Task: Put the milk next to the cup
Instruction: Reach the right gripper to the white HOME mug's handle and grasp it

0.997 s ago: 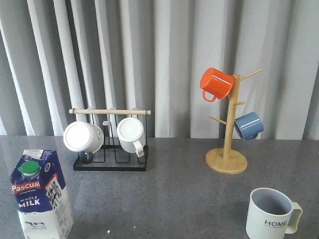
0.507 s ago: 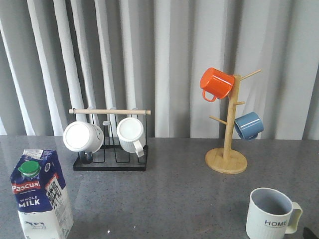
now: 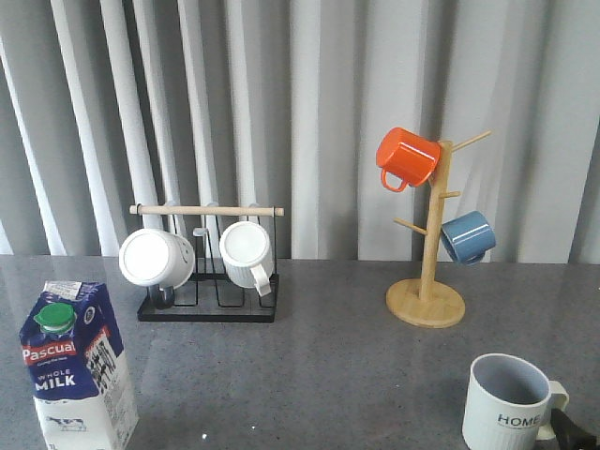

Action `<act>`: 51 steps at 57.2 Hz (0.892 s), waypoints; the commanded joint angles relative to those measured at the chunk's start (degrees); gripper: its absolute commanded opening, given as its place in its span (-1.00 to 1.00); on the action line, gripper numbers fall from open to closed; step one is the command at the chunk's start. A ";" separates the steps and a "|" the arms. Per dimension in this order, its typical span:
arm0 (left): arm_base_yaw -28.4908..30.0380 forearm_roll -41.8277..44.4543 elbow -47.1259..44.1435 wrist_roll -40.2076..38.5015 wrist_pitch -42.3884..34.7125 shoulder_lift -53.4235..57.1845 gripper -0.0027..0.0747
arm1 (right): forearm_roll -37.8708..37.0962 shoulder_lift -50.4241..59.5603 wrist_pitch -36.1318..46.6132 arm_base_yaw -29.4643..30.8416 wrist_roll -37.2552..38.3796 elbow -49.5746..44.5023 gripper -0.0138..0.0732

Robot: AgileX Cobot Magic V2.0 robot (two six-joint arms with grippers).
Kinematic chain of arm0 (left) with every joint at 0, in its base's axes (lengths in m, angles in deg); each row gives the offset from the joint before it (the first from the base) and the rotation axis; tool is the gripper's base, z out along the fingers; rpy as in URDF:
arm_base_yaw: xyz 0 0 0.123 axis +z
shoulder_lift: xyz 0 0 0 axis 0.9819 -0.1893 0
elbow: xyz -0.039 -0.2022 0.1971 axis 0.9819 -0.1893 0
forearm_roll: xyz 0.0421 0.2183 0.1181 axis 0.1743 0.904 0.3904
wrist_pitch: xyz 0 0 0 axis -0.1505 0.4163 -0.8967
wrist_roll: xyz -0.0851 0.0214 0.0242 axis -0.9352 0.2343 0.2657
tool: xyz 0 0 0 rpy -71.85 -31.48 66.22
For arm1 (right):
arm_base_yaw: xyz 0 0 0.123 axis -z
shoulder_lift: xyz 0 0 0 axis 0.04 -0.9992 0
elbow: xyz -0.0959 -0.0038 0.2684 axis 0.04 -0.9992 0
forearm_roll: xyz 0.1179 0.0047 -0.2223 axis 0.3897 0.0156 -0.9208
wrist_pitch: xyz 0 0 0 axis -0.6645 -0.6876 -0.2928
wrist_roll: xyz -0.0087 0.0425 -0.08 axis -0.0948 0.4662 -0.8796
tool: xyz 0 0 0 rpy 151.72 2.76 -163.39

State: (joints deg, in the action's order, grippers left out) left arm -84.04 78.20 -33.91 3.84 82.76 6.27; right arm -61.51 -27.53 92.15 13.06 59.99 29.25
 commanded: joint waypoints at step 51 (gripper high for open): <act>-0.29 -0.16 2.00 -0.09 -4.31 -0.40 0.53 | -3.10 -7.57 4.57 0.01 3.89 8.30 -0.70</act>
State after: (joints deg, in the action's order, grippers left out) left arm -84.04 78.20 -33.91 3.84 82.76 6.27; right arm -64.06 -36.81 91.81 13.06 61.43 36.14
